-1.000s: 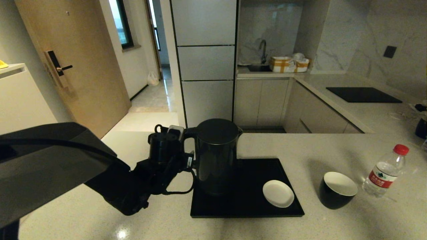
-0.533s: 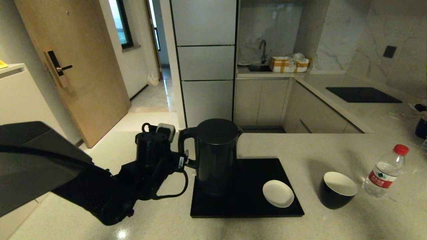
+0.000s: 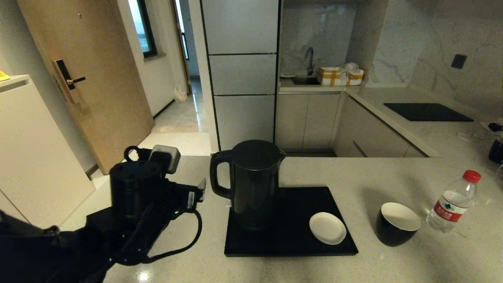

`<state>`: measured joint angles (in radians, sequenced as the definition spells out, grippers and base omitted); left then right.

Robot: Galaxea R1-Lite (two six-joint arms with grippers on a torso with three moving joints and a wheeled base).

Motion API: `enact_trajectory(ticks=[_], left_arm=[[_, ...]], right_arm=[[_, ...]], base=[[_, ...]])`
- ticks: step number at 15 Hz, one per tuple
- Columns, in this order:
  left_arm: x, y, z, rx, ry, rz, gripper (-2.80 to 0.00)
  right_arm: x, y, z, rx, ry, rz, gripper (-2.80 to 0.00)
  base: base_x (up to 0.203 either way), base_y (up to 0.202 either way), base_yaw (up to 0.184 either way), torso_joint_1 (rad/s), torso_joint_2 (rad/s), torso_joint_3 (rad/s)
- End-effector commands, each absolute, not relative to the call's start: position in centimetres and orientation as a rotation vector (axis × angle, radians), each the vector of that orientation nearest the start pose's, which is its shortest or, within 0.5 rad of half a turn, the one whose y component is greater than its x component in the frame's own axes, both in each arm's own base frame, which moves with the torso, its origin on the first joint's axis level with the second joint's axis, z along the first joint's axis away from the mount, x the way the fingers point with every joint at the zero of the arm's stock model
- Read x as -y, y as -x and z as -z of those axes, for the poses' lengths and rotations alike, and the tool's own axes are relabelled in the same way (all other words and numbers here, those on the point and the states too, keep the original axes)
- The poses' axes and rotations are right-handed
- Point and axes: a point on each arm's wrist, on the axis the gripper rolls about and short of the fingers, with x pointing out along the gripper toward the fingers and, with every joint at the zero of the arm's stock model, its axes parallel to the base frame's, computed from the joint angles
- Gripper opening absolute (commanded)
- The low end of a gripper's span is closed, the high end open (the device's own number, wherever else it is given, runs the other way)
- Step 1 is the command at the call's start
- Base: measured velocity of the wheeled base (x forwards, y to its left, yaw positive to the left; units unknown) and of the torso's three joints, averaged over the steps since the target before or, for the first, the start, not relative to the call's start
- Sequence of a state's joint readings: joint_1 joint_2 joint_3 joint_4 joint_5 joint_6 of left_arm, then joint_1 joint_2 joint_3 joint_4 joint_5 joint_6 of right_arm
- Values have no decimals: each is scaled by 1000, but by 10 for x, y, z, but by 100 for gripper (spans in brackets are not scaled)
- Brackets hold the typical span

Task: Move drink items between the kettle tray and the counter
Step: Return the bottled water to its original position

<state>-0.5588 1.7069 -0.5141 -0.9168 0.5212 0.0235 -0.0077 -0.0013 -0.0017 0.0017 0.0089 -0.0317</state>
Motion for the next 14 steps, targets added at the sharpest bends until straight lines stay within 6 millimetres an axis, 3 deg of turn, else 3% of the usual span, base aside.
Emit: enact_trajectory(ticks=[1,3,6,10,14], left_arm=[[127,-223,-149,-191,-139,37,0],[109,-212,-150,-196,-126,-1,0],[66,-166,-176,-103,-55,-79,0],[32,-119,-180,-106,-50,-160,0],[26,-112,-176,-145,-67,-186,0]], right_arm=[[0,23,-76,2,32,-2,-280],[0,23,-76,2,32,-2,-280],[0,23,-76,2,32,-2,-280],[0,23,-76,2,32,-2,-280],[0,23,-76,2,32,-2,-280]], base=[[0,0,0,0,0,0],[0,0,0,0,0,0],[0,0,0,0,0,0],[0,0,0,0,0,0],[0,0,0,0,0,0]])
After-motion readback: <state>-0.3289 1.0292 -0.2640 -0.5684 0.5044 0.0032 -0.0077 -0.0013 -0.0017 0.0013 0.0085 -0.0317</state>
